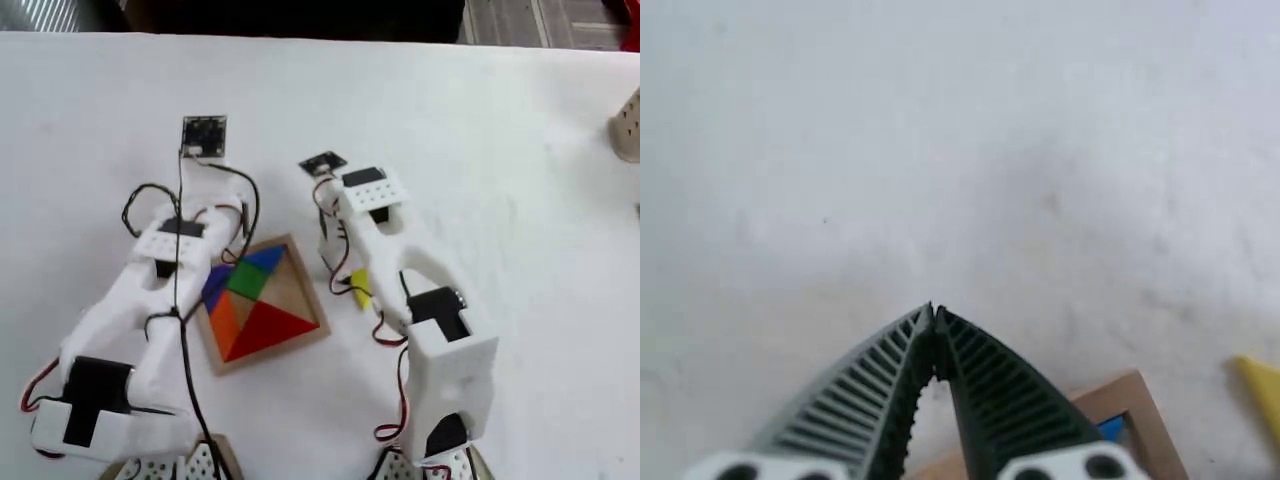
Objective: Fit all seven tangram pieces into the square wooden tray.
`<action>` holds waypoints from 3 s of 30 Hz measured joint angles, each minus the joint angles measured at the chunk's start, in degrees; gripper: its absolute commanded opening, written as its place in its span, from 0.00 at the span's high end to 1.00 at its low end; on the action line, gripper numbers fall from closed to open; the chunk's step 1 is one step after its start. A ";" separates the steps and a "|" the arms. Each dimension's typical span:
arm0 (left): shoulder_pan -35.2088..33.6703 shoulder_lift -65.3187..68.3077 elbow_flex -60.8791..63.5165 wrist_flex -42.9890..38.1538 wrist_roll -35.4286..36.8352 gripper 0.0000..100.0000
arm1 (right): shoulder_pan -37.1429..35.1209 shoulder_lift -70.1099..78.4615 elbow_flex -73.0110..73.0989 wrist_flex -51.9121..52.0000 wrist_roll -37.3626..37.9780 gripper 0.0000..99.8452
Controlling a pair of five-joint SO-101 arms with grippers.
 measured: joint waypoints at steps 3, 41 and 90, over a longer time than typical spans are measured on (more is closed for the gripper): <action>0.00 0.00 0.00 0.00 0.00 0.98 | 0.18 0.00 0.00 -0.18 0.00 0.86; -0.35 0.00 0.00 0.00 0.00 0.98 | -4.13 -19.08 19.43 -10.20 0.00 0.98; -10.64 0.00 -0.53 1.76 0.09 0.98 | -21.89 -14.68 11.25 -12.84 -15.38 0.61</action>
